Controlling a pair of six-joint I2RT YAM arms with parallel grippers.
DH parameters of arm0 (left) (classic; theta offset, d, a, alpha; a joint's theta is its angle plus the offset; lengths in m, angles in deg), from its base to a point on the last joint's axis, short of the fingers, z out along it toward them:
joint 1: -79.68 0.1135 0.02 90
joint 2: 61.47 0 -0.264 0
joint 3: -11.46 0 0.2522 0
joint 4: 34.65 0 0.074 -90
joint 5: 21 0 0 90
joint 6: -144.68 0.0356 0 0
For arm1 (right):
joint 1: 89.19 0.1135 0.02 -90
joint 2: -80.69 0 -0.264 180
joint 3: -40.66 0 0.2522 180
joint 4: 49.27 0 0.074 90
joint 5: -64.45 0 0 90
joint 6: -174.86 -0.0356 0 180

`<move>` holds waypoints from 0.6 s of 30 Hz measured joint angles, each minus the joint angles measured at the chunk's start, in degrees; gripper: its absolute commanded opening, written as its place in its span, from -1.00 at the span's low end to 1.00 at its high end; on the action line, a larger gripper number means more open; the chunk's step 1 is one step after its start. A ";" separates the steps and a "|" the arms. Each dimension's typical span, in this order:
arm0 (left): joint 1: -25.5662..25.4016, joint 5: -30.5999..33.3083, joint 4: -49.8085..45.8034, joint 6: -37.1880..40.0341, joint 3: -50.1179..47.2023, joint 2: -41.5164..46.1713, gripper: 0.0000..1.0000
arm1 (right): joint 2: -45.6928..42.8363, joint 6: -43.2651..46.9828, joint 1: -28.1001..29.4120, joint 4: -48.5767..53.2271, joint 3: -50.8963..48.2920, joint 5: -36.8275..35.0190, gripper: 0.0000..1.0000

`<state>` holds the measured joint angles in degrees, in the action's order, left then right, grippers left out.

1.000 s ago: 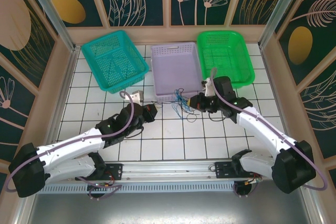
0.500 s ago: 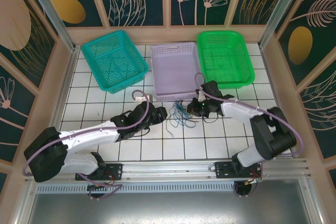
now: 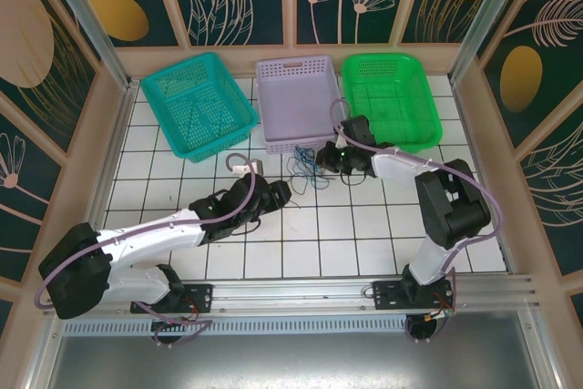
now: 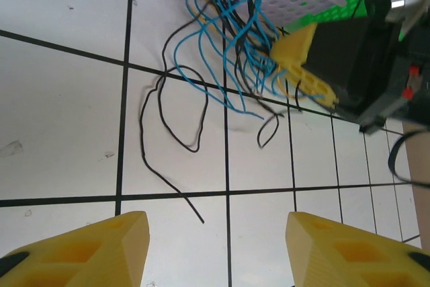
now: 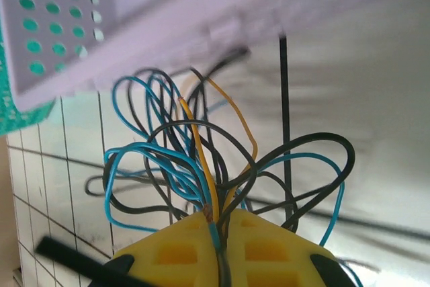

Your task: Untangle the cables

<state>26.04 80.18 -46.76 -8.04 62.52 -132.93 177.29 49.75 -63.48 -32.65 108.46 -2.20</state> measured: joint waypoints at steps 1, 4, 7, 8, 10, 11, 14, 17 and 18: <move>0.00 -0.02 0.04 -0.15 -0.07 0.17 0.16 | -1.31 -0.11 0.35 0.42 -1.49 0.00 -1.00; 0.02 -0.90 1.29 -0.07 -0.31 -0.04 0.18 | -7.54 -0.85 1.36 0.83 -7.08 0.26 -1.00; 0.00 -3.76 4.42 1.14 -0.31 -2.73 0.29 | -14.93 -1.79 1.51 2.14 -10.75 1.25 -1.00; 0.00 -4.33 5.09 1.18 -0.28 -3.56 0.32 | -16.85 -2.19 1.51 2.14 -11.19 2.01 -1.00; -0.17 -6.05 6.36 2.05 -0.17 -6.71 0.36 | -19.37 -2.67 1.53 2.10 -11.39 3.69 -1.00; -0.24 -6.34 6.38 2.29 -0.07 -7.63 0.38 | -19.85 -2.78 1.64 2.10 -11.39 4.24 -1.00; -0.68 -6.88 7.48 3.15 0.94 -10.93 0.42 | -21.07 -2.95 2.56 2.82 -11.41 6.05 -1.00; -0.81 -6.84 9.40 3.56 1.99 -11.74 0.47 | -21.66 -2.93 3.45 4.31 -11.41 7.10 -1.00; -0.90 -6.62 10.51 3.56 2.21 -11.74 0.48 | -21.90 -2.95 3.74 4.72 -11.41 7.56 -1.00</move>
<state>25.14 73.56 -36.25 -4.47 64.73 -144.67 155.39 46.79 -59.74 -27.93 97.05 5.36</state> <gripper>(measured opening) 0.730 0.066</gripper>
